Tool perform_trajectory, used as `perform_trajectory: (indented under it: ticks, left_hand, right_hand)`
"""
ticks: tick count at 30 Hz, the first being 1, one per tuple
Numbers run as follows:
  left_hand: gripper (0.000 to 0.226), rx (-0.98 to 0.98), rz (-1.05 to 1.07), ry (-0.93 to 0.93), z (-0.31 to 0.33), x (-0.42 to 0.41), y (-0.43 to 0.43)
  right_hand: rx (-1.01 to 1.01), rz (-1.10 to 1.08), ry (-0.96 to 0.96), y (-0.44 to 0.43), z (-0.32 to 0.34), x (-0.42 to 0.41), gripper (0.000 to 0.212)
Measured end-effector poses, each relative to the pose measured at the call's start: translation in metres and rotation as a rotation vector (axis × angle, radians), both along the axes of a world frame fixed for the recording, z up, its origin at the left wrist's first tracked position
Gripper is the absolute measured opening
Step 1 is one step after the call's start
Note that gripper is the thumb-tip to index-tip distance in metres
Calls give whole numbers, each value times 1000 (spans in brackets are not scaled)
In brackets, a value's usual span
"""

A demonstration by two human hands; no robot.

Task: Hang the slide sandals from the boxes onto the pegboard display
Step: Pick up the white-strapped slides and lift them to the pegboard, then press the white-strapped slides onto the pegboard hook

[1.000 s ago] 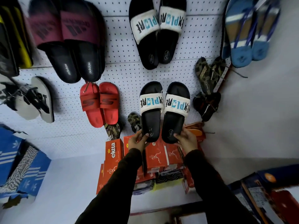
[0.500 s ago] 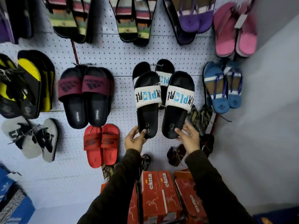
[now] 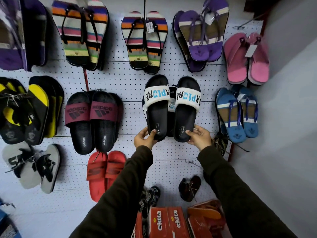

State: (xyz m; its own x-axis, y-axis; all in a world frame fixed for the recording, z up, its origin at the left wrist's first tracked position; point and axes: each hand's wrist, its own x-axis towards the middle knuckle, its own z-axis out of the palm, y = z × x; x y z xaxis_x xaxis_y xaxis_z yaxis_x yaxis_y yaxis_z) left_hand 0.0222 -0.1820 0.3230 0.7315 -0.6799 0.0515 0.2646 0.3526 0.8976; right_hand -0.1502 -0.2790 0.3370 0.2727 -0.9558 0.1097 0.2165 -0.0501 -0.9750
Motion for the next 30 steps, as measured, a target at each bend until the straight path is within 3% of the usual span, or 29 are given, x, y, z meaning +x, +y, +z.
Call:
perform_trajectory:
  ticks: [11, 15, 18, 21, 25, 30]
  left_hand:
    - [46, 95, -73, 58, -52, 10, -20]
    - [55, 129, 194, -435, -35, 7, -19]
    - [55, -6, 362, -901, -9, 4, -22]
    - [58, 61, 305, -1224, 8, 0, -35]
    - [64, 344, 185, -1371, 9, 7, -55]
    - [69, 446, 124, -1428, 16, 27, -63]
  right_hand:
    - [36, -6, 112, -10, -38, 22, 49]
    - [-380, -227, 236, -13, -27, 25, 64]
    - [-690, -151, 258, -21, -11, 31, 63]
    - [-736, -33, 384, -32, -5, 39, 58]
    - [-716, -2, 519, -44, -9, 45, 58]
    - [-717, -29, 668, -49, -6, 54, 63]
